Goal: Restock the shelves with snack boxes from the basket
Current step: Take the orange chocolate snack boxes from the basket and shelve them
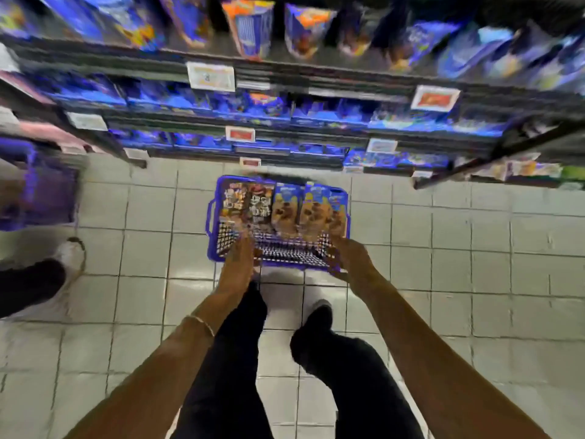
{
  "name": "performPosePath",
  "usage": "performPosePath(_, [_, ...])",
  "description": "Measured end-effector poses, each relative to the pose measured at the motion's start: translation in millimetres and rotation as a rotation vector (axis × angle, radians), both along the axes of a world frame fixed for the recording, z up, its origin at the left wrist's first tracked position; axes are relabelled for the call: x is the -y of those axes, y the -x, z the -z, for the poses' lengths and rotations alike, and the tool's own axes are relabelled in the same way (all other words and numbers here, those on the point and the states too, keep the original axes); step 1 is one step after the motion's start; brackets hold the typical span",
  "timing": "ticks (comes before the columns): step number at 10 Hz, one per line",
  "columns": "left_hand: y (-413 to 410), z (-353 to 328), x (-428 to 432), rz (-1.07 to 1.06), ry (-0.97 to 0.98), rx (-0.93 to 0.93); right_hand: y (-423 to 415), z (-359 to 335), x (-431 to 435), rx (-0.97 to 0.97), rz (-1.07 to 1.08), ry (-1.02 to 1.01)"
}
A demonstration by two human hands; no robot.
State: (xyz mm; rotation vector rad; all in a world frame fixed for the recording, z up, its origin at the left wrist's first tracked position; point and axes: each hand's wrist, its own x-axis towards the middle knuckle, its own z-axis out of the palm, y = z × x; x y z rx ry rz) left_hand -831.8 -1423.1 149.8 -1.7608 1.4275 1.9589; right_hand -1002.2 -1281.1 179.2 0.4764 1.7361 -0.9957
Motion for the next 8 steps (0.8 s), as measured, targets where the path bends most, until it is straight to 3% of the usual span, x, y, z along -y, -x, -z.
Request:
performPosePath(2, [36.2, 140.9, 1.3, 0.026, -0.023, -0.039, 24.2, 148.2, -9.9, -0.103, 0.029, 0.029])
performPosePath(3, [66.9, 192.9, 8.8, 0.083, 0.118, -0.124, 34.6, 220.0, 2.3, -0.339, 0.155, 0.099])
performPosePath(5, [124.4, 294.1, 21.3, 0.064, 0.185, -0.195, 65.0, 332.4, 23.7, -0.746, 0.056, -0.022])
performPosePath(7, [164.3, 332.2, 16.4, 0.279, 0.360, -0.178, 66.6, 376.7, 34.2, -1.036, -0.254, -0.103])
performPosePath(8, [167.5, 336.2, 11.9, 0.330, 0.440, -0.170, 63.8, 372.7, 38.2, -0.991, -0.228, 0.010])
